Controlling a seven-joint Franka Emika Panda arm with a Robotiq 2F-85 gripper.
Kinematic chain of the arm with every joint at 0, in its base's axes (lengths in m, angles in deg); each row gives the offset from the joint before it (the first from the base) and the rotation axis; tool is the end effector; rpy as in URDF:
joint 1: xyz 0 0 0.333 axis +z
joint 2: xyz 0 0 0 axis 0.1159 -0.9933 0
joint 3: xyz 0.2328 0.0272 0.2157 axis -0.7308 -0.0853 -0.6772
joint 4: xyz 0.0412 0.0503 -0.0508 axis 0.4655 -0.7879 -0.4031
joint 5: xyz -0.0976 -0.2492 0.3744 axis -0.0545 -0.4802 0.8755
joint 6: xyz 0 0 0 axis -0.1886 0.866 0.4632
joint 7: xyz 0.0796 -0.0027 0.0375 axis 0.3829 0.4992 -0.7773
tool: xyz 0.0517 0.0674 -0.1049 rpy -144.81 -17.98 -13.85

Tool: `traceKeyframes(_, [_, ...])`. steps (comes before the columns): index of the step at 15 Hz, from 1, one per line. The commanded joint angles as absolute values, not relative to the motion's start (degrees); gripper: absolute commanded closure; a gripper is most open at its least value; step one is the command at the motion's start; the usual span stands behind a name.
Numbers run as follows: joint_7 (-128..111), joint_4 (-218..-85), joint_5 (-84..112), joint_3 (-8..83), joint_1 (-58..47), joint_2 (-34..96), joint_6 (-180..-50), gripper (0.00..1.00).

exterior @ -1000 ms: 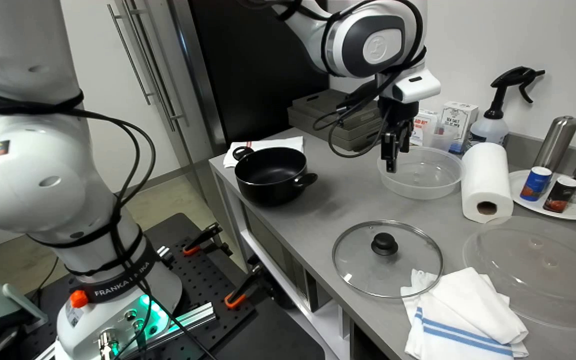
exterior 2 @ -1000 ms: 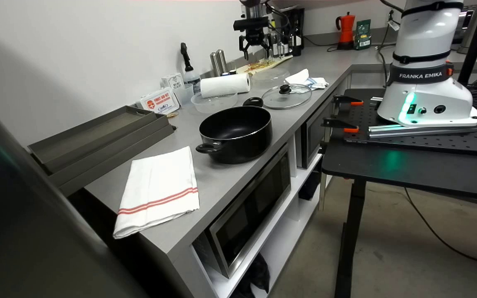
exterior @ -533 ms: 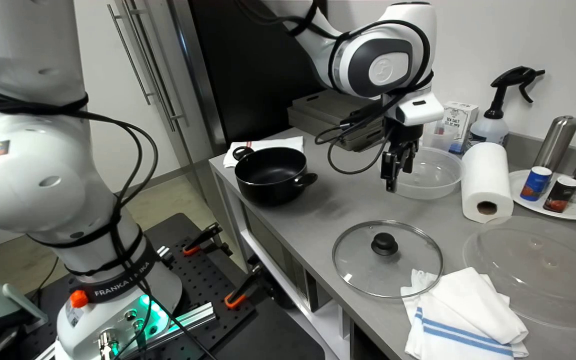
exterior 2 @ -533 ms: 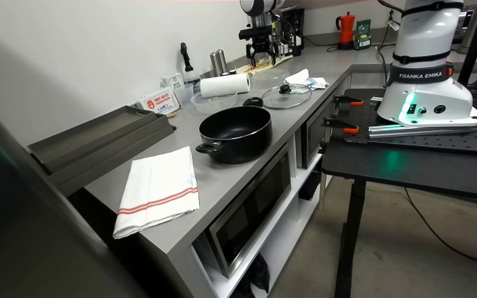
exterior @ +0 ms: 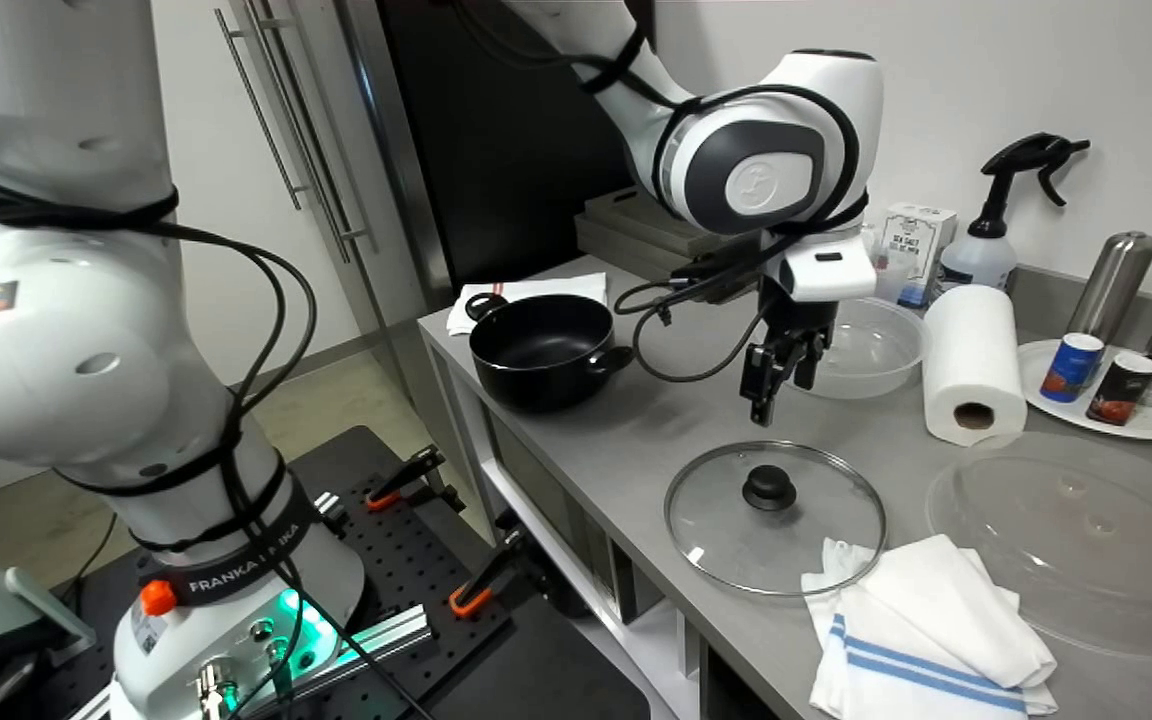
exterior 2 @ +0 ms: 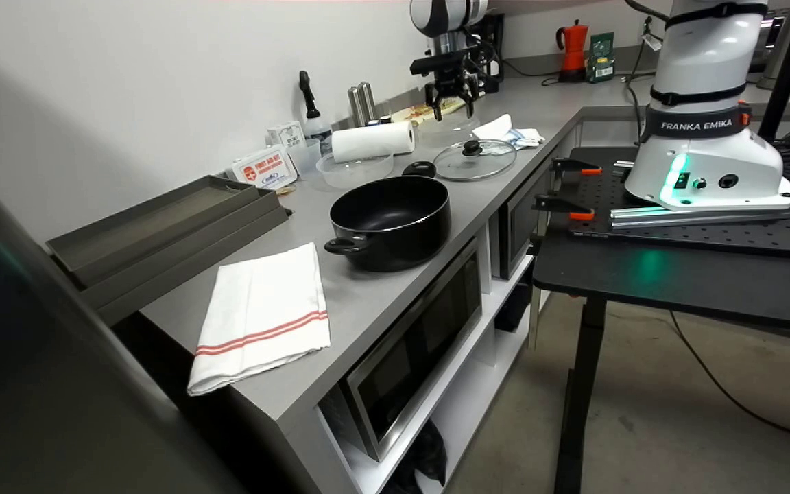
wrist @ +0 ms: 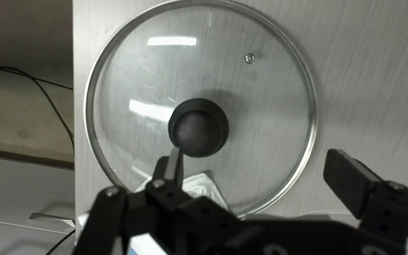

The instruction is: Put the lid on the black pot

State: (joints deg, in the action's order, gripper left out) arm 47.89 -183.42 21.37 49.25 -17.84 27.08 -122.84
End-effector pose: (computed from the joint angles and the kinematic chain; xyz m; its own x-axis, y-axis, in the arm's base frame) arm 0.5342 -0.2818 0.1530 -0.0165 -0.9992 0.0357 -0.9991 0.0179 0.0381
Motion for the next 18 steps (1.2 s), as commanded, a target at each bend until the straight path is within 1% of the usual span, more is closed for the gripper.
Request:
traceKeyframes(1, [47.97, -185.6, 24.25, 49.48, -17.89, 26.81, -123.52, 0.0])
traceKeyframes(7, [48.17, -185.8, 27.63, 49.82, -18.7, 23.84, -123.59, 0.0])
traceKeyframes(18, [48.71, -180.8, 30.57, 50.26, -19.96, 16.58, -122.65, 0.0])
